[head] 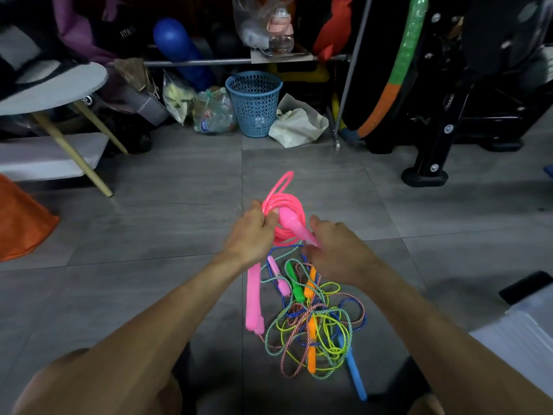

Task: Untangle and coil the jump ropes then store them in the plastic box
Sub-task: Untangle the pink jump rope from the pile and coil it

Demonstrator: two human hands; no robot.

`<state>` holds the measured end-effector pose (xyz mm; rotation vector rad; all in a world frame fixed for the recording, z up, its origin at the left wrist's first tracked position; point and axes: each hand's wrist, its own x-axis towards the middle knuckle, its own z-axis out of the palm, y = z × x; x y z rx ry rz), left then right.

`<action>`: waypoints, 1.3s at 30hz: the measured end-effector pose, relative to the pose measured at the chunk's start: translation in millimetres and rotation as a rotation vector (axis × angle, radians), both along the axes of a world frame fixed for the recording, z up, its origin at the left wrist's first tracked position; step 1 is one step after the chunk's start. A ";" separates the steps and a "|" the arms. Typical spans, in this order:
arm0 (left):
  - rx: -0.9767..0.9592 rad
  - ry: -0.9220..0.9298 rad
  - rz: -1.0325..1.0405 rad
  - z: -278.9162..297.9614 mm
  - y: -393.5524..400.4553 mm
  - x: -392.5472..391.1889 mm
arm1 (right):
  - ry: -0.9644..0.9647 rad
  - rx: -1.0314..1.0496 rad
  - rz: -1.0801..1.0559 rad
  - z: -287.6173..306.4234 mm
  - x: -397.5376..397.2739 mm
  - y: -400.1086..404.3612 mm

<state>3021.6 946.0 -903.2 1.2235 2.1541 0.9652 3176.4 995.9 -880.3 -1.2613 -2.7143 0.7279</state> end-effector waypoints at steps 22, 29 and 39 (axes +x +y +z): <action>-0.172 -0.341 0.026 -6.3 -2.8 -17.2 | 0.058 0.242 0.134 9.8 37.1 25.1; -0.140 -0.419 0.036 -7.3 -4.6 -9.6 | 0.594 0.032 -0.175 20.7 38.7 41.1; 0.148 -0.672 -0.154 14.4 -13.4 9.9 | 0.993 -0.405 -0.752 2.3 27.7 36.8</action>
